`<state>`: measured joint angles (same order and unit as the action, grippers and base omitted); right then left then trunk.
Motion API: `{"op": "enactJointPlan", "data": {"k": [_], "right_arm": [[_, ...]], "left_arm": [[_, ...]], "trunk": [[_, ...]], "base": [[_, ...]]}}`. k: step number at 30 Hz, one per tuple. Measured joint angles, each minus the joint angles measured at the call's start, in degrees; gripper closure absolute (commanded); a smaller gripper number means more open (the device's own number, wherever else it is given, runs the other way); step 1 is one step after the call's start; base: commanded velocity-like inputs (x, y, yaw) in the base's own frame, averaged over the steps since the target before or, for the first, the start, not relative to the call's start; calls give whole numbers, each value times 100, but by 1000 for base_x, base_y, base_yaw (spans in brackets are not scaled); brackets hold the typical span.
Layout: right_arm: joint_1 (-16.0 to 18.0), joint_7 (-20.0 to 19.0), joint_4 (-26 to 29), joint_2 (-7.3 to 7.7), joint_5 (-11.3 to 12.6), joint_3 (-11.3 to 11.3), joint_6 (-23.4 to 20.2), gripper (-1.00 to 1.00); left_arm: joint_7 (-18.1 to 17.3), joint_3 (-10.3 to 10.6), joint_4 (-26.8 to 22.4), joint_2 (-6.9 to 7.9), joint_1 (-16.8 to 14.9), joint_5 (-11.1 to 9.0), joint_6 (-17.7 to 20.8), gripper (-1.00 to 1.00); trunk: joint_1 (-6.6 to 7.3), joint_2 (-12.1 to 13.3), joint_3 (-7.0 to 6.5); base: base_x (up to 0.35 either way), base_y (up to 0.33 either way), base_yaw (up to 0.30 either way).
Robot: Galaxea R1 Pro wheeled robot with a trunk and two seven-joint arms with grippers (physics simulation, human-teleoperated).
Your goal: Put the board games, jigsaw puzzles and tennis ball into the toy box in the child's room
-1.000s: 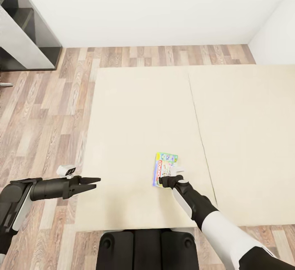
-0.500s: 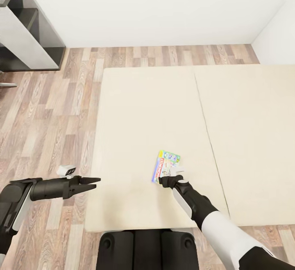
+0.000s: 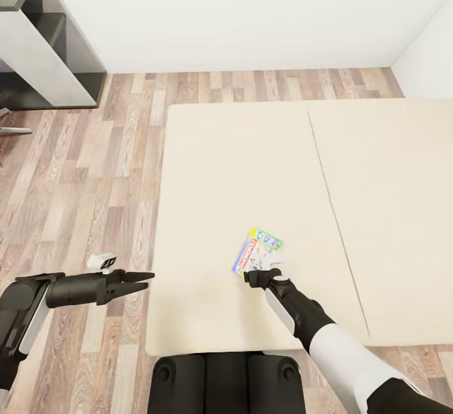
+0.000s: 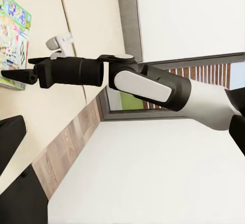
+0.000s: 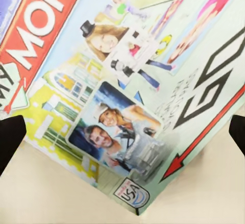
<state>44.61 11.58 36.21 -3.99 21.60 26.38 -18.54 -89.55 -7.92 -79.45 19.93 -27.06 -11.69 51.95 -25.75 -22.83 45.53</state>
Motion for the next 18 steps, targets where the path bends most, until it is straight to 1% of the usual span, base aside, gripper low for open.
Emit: {"op": "enactJointPlan", "data": {"k": [18], "right_arm": [[0, 0, 0, -9, -6, 0, -1, -100]], "left_arm": [[-1, 0, 0, 0, 0, 0, 0, -100]], "trunk": [[0, 0, 0]], "base": [[0, 158, 0]]}}
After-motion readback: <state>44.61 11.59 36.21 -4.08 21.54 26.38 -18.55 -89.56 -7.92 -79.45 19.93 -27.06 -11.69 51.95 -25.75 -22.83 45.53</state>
